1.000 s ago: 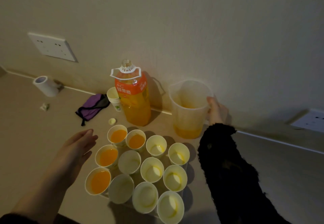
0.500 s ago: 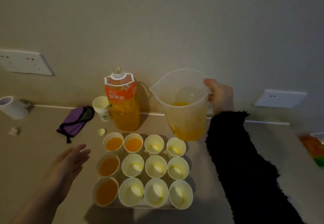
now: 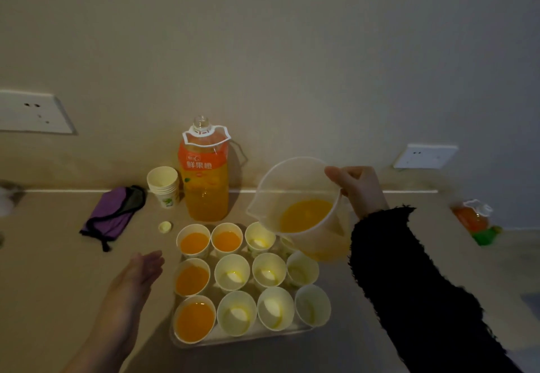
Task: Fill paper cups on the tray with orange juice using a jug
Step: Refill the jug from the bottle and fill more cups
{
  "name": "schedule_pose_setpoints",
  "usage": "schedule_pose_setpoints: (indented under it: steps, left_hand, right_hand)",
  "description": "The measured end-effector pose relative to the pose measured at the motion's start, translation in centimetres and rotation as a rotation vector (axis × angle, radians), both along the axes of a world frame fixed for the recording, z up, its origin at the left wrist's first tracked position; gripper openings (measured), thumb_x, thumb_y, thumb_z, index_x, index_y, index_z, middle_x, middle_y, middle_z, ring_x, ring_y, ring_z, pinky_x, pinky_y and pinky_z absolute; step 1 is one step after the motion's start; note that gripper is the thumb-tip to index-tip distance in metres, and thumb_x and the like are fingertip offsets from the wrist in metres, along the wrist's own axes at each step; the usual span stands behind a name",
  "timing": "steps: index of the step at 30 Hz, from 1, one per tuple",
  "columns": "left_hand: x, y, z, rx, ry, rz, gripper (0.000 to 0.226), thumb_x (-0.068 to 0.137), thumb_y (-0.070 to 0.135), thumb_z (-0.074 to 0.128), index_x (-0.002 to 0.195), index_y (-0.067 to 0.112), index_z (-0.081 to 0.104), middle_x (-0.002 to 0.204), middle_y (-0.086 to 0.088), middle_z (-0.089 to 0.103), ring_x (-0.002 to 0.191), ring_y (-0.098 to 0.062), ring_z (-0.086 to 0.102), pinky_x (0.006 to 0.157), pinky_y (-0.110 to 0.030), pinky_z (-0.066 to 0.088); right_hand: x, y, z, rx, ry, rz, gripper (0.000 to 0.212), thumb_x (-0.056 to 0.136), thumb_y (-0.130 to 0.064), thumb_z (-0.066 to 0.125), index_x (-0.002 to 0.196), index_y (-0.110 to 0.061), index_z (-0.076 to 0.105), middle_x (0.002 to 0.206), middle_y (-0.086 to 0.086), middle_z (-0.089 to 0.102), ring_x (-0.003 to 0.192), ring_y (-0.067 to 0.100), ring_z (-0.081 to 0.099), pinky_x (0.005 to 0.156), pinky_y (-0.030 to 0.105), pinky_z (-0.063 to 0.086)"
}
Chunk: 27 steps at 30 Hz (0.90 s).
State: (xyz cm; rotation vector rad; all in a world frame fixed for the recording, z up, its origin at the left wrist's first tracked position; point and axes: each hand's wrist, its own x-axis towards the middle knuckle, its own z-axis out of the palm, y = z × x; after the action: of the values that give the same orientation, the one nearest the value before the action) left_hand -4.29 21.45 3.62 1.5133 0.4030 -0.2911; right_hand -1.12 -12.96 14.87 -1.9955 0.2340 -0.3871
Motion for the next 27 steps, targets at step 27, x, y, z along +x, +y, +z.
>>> schedule_pose_setpoints:
  steps: [27]
  left_hand:
    - [-0.5,-1.3,0.3,-0.089,0.067,0.116,0.051,0.102,0.043,0.019,0.118,0.011,0.055,0.133,-0.016,0.052,0.129,-0.027,0.044,0.113,-0.042,0.021]
  right_hand:
    - [1.9,3.7,-2.6,-0.805,0.303,0.292,0.055,0.066,-0.064,0.045,0.046,-0.015,0.030,0.051,0.002,0.025,0.047,0.017,0.027,0.049,0.030,0.017]
